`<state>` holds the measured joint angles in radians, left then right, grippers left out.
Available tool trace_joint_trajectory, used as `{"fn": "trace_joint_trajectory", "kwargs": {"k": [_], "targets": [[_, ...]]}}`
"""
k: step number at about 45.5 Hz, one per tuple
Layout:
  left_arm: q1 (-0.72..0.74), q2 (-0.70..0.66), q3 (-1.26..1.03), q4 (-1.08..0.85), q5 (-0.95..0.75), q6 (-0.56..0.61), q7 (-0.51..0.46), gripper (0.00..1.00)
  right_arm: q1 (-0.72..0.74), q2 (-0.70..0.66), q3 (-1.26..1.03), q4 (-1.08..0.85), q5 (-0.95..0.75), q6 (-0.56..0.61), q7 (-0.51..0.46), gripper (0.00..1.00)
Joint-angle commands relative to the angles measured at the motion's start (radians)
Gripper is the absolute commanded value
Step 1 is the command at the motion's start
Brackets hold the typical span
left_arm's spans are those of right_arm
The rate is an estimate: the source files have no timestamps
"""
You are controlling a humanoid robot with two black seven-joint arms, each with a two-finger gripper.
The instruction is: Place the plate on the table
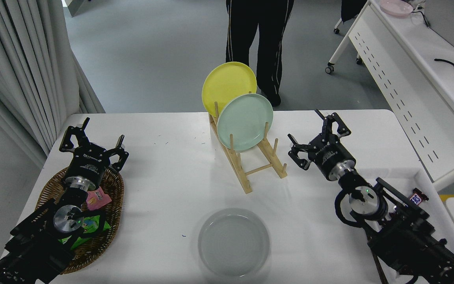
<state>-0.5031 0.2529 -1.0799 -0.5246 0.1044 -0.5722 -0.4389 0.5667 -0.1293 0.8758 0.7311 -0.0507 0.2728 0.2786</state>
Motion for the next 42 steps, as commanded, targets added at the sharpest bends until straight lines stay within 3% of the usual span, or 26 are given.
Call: {"fn": "trace_joint_trajectory", "kwargs": {"k": [1,15,42], "targets": [[0.000,0.000,0.000,0.000,0.000,0.000,0.000,1.00,-0.050,0.039,0.041,-0.079,-0.029,0.106,0.154,0.99],[0.000,0.000,0.000,0.000,0.000,0.000,-0.001,1.00,-0.048,0.092,0.179,-0.113,-0.012,0.095,0.192,0.99],[0.000,0.000,0.000,0.000,0.000,0.000,-0.001,1.00,-0.002,0.114,0.184,-0.216,-0.003,0.023,0.189,0.99]]}}
